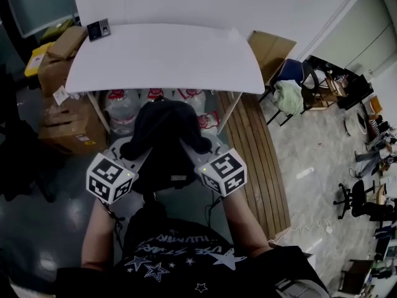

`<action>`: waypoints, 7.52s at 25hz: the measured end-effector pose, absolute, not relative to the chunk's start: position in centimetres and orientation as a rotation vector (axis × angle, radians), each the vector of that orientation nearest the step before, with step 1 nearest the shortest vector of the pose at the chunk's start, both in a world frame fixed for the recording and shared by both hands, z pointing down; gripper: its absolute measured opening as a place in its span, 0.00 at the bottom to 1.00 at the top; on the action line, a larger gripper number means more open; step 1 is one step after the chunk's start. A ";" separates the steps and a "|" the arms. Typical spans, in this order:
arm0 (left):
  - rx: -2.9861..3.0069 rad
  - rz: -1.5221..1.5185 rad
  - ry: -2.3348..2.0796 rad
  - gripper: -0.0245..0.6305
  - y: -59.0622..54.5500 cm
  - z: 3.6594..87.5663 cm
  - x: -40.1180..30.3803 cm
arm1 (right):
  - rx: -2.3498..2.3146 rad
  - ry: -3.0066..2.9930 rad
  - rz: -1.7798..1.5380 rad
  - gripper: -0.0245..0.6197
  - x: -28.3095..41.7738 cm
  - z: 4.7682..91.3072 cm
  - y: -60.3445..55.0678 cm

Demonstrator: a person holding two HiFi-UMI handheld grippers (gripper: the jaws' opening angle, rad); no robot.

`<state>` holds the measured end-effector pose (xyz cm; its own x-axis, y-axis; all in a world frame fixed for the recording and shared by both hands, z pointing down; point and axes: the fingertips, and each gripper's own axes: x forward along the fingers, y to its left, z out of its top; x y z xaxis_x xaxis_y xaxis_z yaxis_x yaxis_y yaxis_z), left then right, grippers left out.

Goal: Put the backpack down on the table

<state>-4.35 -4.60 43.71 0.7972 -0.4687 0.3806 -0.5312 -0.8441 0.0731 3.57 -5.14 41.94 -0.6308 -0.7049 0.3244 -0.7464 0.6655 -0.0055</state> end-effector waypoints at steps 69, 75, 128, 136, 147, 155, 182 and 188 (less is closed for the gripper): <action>2.968 0.424 -0.853 0.11 -55.0 33.5 -5.0 | 1.254 -2.649 -0.095 0.07 3.1 31.1 -54.9; 2.924 0.460 -0.838 0.11 -59.9 35.4 -3.9 | 1.251 -2.626 -0.058 0.07 4.1 33.0 -59.8; 2.869 0.284 -1.115 0.55 -57.5 38.6 -9.3 | 1.502 -2.527 -0.034 0.62 6.5 35.1 -56.1; 2.911 0.179 -1.078 0.55 -51.3 37.2 -10.0 | 1.492 -2.566 -0.017 0.61 5.4 34.5 -50.1; 2.919 0.159 -1.001 0.34 -42.4 37.3 -11.6 | 1.393 -2.594 0.022 0.38 1.1 35.5 -41.4; 2.912 0.199 -0.988 0.11 -35.3 38.4 -13.3 | 1.452 -2.597 -0.008 0.13 -0.8 35.4 -34.7; 2.905 0.266 -0.901 0.05 -26.1 40.5 -13.1 | 1.481 -2.509 0.066 0.04 -0.7 38.6 -24.8; 2.891 0.274 -0.898 0.05 -24.4 40.6 -11.0 | 1.471 -2.508 0.109 0.04 1.5 39.2 -22.6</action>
<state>-11.00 -24.42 40.63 0.8096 -0.5515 0.2009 -0.5698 -0.8207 0.0431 1.50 -22.63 39.18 -0.4688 -0.8515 0.2350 -0.8686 0.4927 0.0524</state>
